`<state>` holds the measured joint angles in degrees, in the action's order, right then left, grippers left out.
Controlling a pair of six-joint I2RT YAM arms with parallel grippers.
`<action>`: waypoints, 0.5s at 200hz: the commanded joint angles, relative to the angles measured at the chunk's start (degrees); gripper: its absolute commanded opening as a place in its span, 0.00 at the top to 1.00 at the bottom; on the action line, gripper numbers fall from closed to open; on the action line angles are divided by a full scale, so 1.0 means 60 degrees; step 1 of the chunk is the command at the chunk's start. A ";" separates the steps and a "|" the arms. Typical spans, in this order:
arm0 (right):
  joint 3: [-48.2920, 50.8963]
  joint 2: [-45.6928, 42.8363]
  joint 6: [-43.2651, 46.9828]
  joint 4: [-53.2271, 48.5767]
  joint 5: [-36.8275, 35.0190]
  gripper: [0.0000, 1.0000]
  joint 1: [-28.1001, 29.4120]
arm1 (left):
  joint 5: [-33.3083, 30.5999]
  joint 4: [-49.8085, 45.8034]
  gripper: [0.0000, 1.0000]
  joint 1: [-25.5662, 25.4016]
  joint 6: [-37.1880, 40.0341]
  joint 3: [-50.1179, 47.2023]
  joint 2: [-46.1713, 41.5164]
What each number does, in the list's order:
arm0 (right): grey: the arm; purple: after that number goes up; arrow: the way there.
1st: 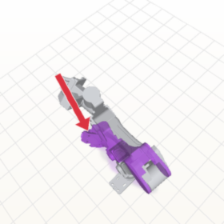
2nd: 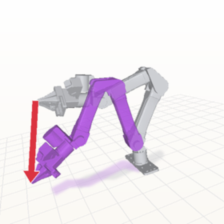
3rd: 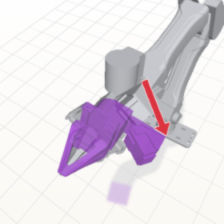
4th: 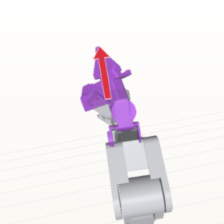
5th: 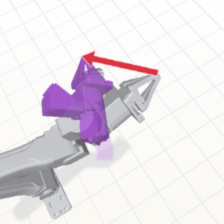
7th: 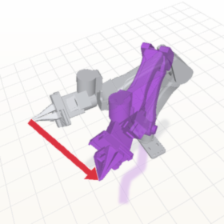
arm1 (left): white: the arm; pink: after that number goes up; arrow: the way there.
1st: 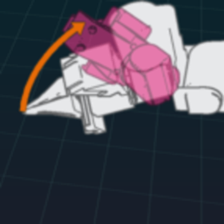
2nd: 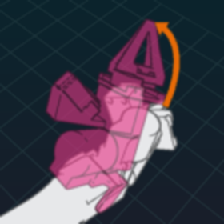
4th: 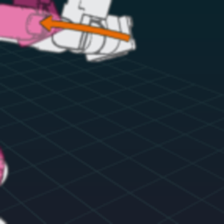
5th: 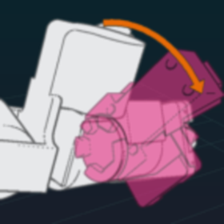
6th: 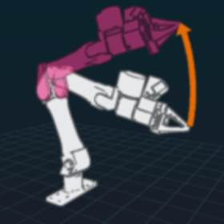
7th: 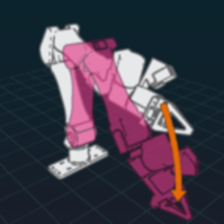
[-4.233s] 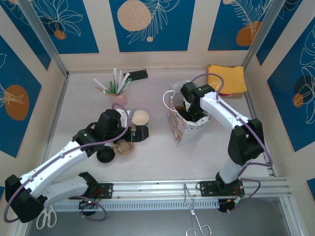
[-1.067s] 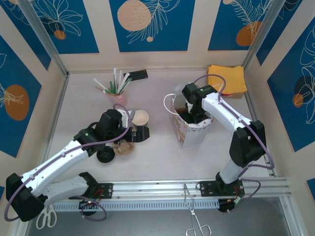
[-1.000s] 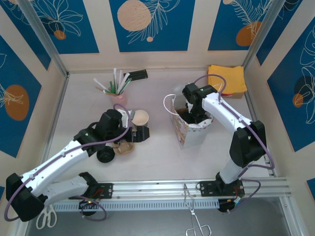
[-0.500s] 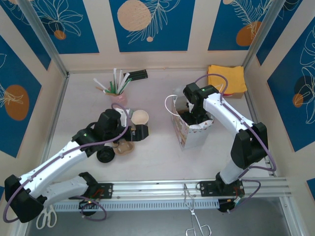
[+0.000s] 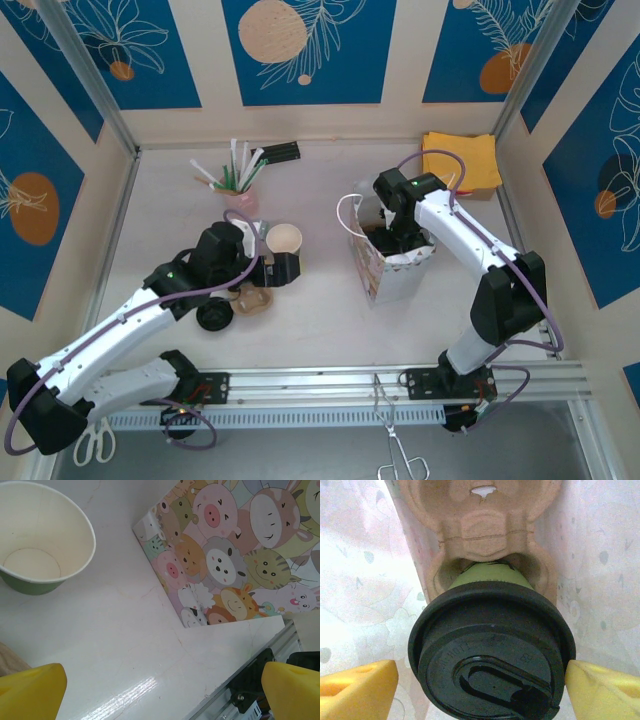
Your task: Pack the takeout coffee
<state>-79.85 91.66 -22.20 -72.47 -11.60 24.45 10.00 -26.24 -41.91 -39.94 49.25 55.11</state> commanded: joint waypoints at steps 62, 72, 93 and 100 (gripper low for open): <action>-0.0100 -0.0408 -0.0203 -0.0341 0.0028 0.13 -0.0031 | -0.0061 -0.0152 0.00 -0.0131 0.0183 0.0227 -0.0163; -0.0081 -0.0422 -0.0211 -0.0344 0.0014 0.13 -0.0028 | -0.0055 -0.0153 0.00 -0.0134 0.0183 0.0217 -0.0154; -0.0083 -0.0437 -0.0225 -0.0359 0.0014 0.13 -0.0032 | -0.0041 -0.0128 0.00 -0.0133 0.0187 0.0214 -0.0135; -0.0098 -0.0437 -0.0221 -0.0359 0.0006 0.13 -0.0031 | -0.0040 -0.0138 0.00 -0.0122 0.0186 0.0214 -0.0133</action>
<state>-79.85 91.18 -22.61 -72.90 -11.60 24.47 10.02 -26.24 -41.91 -39.94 49.25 54.81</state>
